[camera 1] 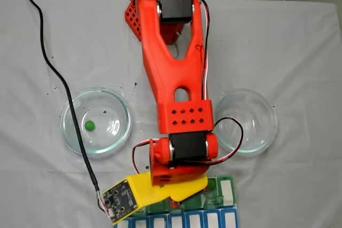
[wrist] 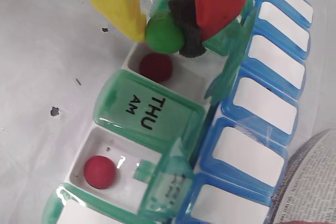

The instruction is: Sort medicines into box.

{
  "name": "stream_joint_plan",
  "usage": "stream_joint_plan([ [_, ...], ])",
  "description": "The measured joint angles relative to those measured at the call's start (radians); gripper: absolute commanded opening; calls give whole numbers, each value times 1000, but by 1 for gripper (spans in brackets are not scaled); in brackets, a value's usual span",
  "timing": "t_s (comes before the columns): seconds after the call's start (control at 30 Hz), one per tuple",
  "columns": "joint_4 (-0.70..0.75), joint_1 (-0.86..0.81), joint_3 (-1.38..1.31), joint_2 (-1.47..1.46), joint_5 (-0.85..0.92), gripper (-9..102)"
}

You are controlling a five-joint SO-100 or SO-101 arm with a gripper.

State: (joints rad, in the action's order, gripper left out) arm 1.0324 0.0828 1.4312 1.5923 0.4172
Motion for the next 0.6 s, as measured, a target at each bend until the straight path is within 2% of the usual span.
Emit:
stream_joint_plan([
  [0.07, -17, 0, 0, 0, 0, 2],
  [0.17, -23, 0, 0, 0, 6, 14],
  [0.27, 6, 0, 0, -9, 32, 21],
  [0.6, 144, 0, -28, -35, 89, 22],
])
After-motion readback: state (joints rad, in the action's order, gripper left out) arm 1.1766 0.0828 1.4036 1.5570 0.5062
